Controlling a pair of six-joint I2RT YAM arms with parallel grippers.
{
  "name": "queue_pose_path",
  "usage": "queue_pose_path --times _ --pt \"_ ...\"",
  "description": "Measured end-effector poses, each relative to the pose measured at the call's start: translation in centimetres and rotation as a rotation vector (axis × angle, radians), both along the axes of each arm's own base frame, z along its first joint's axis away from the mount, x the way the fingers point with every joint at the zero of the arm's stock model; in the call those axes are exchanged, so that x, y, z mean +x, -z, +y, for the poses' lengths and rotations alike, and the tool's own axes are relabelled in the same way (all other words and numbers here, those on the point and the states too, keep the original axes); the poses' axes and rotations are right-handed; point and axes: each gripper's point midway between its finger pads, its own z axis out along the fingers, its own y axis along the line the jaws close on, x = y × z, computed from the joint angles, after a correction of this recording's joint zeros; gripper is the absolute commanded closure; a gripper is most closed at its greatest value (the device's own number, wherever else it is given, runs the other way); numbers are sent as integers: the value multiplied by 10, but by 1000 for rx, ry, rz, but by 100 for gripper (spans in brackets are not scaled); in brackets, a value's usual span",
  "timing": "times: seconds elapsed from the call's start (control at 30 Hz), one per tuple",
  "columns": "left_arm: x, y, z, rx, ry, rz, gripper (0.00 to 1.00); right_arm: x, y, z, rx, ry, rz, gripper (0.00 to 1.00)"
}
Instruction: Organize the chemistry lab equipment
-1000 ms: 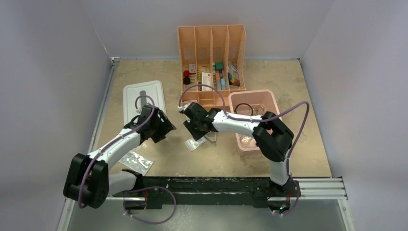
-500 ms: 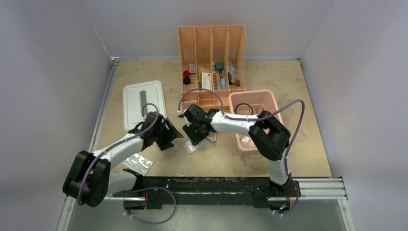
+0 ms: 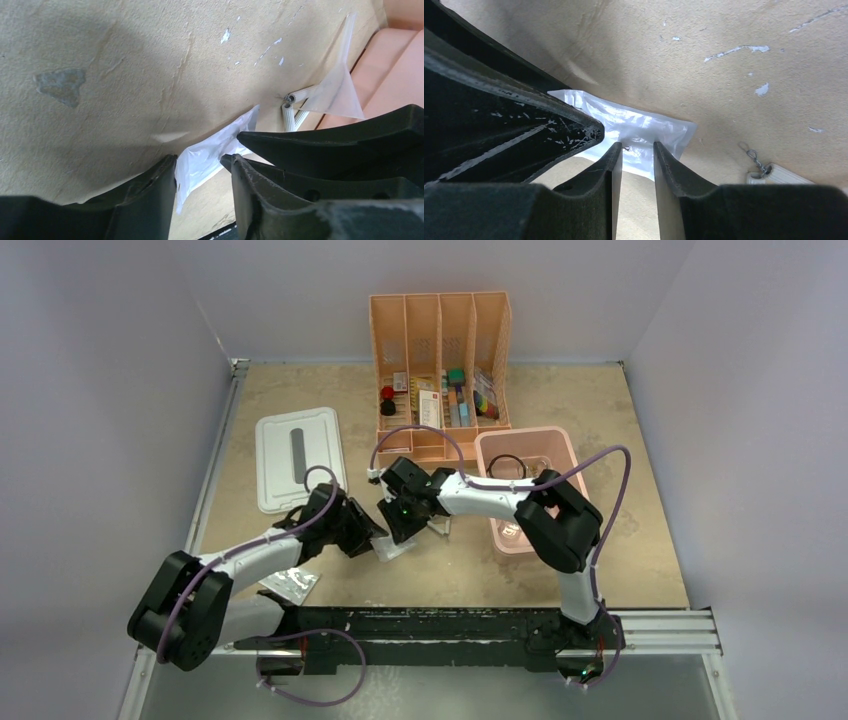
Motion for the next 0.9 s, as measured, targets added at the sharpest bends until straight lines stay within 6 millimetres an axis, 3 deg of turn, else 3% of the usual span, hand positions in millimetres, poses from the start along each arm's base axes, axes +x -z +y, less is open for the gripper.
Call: queue_pose_path --times 0.13,0.37,0.57,0.7,0.9 --pt "-2 2 -2 -17 -7 0 70 -2 0 5 29 -1 11 70" --pt "-2 -1 -1 -24 -9 -19 100 -2 -1 11 69 3 14 71" --pt "1 -12 2 13 5 -46 100 -1 -7 0 84 22 10 67" --pt "9 -27 2 45 40 -87 100 7 -43 -8 140 40 -35 57" --pt "35 -82 -8 84 146 -237 100 27 -148 -26 353 57 -173 43"
